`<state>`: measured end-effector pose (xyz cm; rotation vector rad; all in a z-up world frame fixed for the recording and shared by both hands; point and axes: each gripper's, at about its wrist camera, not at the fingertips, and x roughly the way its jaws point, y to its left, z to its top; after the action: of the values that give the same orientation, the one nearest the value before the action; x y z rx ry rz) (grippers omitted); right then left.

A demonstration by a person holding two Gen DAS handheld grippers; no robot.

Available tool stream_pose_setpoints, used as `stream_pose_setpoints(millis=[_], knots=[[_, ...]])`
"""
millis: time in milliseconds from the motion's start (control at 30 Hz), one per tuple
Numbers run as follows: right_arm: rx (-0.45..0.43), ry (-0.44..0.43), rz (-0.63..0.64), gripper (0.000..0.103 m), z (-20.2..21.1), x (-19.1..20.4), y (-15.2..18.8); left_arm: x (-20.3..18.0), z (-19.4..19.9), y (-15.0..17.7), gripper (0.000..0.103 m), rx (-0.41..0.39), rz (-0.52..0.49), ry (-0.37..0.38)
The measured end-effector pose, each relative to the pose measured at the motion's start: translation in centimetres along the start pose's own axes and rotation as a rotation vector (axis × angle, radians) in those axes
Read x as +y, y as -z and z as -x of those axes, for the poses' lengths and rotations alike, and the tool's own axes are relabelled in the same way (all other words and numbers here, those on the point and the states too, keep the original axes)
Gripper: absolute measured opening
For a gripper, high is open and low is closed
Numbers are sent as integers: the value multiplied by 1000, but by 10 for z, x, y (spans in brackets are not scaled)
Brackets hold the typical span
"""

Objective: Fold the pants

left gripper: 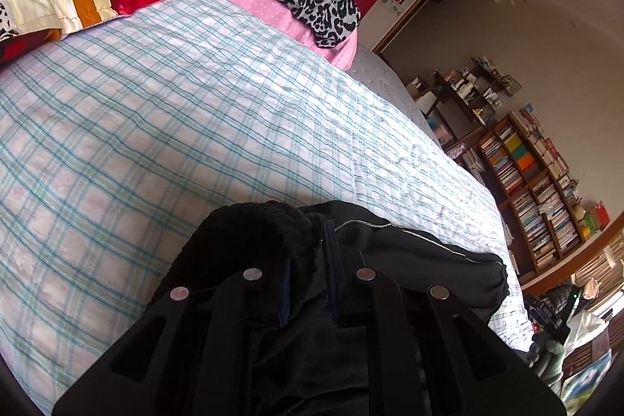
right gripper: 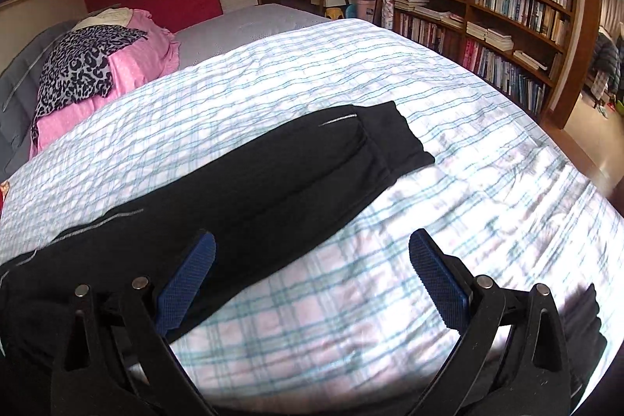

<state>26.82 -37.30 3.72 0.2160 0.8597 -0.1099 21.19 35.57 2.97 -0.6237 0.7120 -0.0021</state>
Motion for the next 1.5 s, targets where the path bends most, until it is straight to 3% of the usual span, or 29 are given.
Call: stream_pose_setpoints(millis=[200, 433, 500, 633, 700, 767, 833, 1033, 1100, 1167, 1267, 1333, 1500], knots=[[106, -29, -133, 101, -68, -15, -62, -5, -1, 2, 14, -19, -37, -17], [171, 19, -270, 100, -136, -27, -113, -10, -1, 5, 14, -33, -75, -26], [190, 21, -309, 96, -153, -29, -123, -10, -1, 5, 14, -34, -81, -30], [269, 0, -396, 79, -185, -29, -129, -10, 0, 8, 14, -40, -92, -28], [284, 55, -393, 74, -194, -25, -128, -11, 1, 9, 14, -44, -99, -26], [294, 129, -362, 62, -198, -19, -128, -13, 2, 10, 14, -47, -103, -24], [311, 195, -331, 57, -201, -12, -131, -13, 3, 10, 14, -49, -106, -20], [362, 278, -313, 55, -208, -7, -136, -13, 8, 11, 14, -64, -98, -5], [361, 318, -284, 44, -207, -3, -135, -12, 11, 11, 14, -71, -94, 2], [352, 339, -260, 26, -202, -1, -133, -12, 13, 11, 14, -77, -89, 7], [337, 299, -277, 11, -188, -8, -129, -11, 16, 9, 14, -87, -81, 17], [313, 270, -294, 7, -175, -13, -129, -10, 19, 9, 14, -96, -75, 26], [237, 212, -309, 6, -129, -18, -124, -5, 27, 6, 14, -118, -47, 58]])
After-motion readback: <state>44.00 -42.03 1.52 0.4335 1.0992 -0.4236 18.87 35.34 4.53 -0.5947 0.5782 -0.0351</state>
